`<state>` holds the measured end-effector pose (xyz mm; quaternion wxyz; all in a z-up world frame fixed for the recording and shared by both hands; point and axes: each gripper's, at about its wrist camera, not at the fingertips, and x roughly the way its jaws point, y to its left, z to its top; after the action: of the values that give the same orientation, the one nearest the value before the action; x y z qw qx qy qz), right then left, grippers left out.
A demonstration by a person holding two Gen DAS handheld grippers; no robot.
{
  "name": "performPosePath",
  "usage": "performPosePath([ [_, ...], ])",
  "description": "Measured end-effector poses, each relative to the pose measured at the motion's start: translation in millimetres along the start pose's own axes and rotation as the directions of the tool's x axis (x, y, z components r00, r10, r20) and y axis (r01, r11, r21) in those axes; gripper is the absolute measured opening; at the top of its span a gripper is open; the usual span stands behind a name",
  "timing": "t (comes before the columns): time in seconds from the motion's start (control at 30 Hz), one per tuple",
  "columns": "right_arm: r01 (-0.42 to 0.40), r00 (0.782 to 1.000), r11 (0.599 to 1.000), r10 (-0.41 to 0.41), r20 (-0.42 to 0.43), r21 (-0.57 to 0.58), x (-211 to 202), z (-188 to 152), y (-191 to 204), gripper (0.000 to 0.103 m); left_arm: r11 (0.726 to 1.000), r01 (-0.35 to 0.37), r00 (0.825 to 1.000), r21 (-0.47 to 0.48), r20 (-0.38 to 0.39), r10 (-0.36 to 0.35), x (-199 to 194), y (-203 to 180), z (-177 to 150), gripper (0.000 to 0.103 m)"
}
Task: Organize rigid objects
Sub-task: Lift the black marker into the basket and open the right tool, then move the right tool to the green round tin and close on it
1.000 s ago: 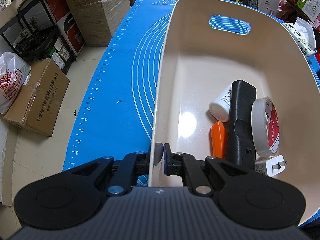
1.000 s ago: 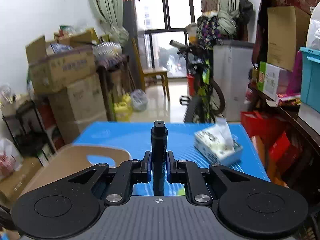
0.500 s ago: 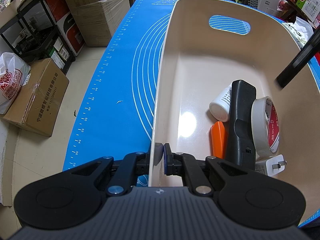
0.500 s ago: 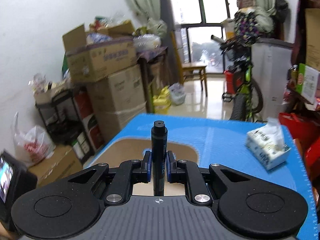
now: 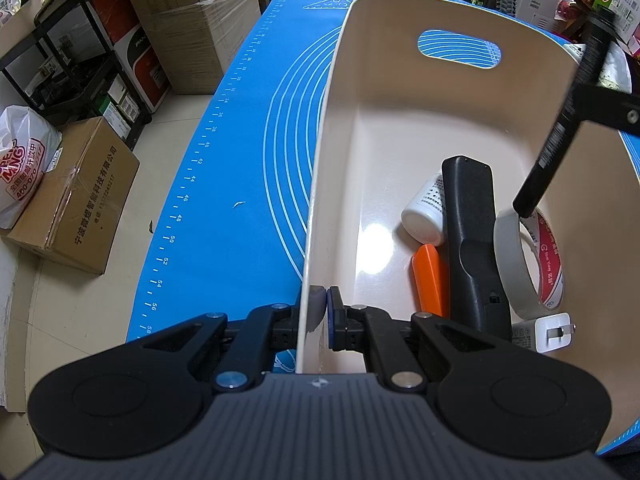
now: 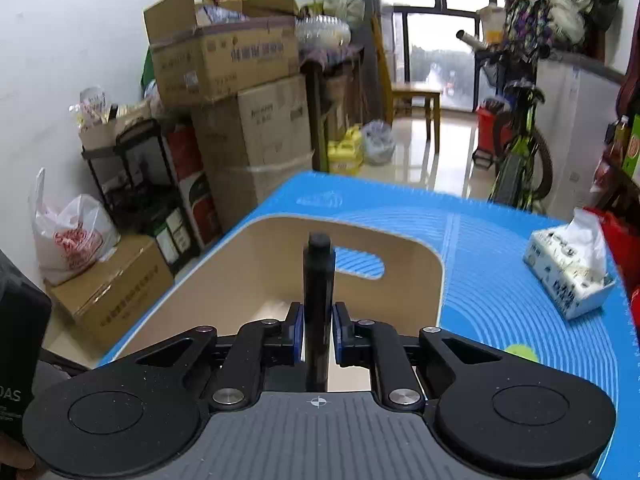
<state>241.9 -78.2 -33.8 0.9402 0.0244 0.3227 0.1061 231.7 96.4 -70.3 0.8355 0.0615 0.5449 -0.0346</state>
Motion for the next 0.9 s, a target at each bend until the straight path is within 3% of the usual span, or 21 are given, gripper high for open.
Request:
performPosePath([
  [0.03, -0.002, 1.000, 1.000, 0.002, -0.007, 0.002, 2.1, -0.8, -1.1, 0.026, 1.000, 0.000, 1.000, 0.000, 0.000, 0.000, -0.3, 0.2, 0.0, 0.009],
  [0.17, -0.008, 1.000, 1.000, 0.007, -0.018, -0.003, 4.9, -6.0, -3.6, 0.053, 1.000, 0.000, 1.000, 0.001, 0.000, 0.000, -0.2, -0.2, 0.0, 0.009],
  [0.3, -0.011, 1.000, 1.000, 0.011, -0.027, -0.016, 5.6, -8.7, -6.4, 0.055, 1.000, 0.001, 1.000, 0.000, 0.000, -0.001, -0.1, 0.0, -0.1, 0.009],
  [0.53, 0.013, 1.000, 1.000, -0.013, -0.004, -0.025, -4.4, -7.8, -20.4, 0.071, 1.000, 0.001, 1.000, 0.000, 0.000, -0.001, -0.1, -0.2, 0.0, 0.009],
  [0.63, 0.042, 0.999, 0.999, -0.042, 0.016, -0.006, -11.4, -6.7, -36.6, 0.079, 1.000, 0.001, 1.000, -0.001, -0.001, -0.001, 0.0, -0.2, 0.1, 0.009],
  [0.9, 0.143, 0.989, 0.987, -0.145, 0.023, 0.079, -16.0, -8.5, -94.6, 0.084, 1.000, 0.000, 1.000, 0.001, -0.001, 0.000, 0.0, -0.3, 0.1, 0.009],
])
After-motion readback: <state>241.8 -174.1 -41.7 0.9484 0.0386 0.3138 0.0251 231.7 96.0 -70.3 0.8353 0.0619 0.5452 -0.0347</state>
